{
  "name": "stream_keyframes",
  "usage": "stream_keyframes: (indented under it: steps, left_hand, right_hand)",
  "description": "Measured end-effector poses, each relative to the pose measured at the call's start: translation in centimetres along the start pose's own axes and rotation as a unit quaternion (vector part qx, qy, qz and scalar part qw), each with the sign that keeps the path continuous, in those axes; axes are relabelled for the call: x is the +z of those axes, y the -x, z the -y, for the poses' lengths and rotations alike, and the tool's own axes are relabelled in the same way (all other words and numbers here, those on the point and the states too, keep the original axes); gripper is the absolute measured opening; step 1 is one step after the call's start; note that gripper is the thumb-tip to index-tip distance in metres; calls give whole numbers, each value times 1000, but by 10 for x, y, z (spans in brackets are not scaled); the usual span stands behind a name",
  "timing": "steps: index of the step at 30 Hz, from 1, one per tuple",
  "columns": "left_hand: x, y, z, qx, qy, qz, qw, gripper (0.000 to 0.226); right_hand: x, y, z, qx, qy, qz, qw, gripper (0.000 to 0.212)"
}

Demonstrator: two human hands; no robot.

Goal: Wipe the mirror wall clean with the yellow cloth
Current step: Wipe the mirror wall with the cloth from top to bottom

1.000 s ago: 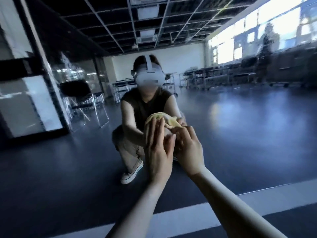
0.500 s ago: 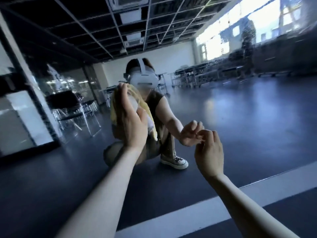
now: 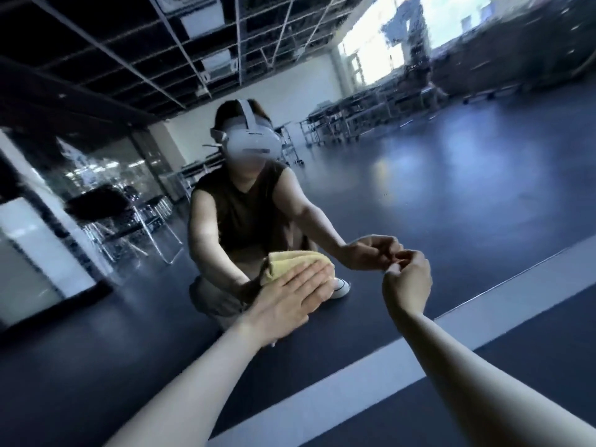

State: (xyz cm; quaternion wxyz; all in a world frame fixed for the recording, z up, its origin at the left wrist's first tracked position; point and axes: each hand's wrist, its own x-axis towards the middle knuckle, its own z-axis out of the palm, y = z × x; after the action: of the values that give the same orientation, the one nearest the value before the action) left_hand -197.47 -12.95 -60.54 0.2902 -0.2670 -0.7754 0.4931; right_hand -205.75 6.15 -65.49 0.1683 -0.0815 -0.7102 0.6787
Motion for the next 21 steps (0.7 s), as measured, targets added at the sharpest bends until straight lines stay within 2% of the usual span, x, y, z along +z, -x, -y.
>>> stream_keyframes:
  steps: [1,4,6,9,11,12,14,17,19,21]
  left_hand:
    - [-7,-8,21,-6,-20,-7,1000,78]
    - [-34,-49,90,-166,15,-80,983,74]
    - [-44,-76,114,-242,47,-111,963,72]
    - [-43,-107,99,-315,41,-150,936,73]
    - [-33,-122,70,-339,42,-175,923,66]
    - [-27,-128,51,-323,46,-184,927,61]
    - [-11,-133,6,-228,42,-180,956,59]
    - [8,-120,-60,-26,30,-62,997,67]
    - [11,-118,-62,51,29,-19,998,52]
    - [5,-133,-36,65,30,-57,996,43]
  right_hand:
    - [-1,1,-2,5,5,2,1000,25]
    - [-7,-5,-7,0,33,14,999,25]
    - [-12,-17,-11,10,45,14,999,27]
    - [-23,-35,-16,72,17,-27,997,30]
    - [-30,-42,-17,100,1,-45,994,26]
    - [-33,-43,-17,103,-4,-45,994,24]
    - [-37,-46,-15,105,-12,-42,994,23]
    - [-41,-49,-15,111,-25,-45,992,26]
    - [-45,-53,-17,119,-32,-50,991,27]
    - [-47,-57,-22,125,-28,-47,991,28]
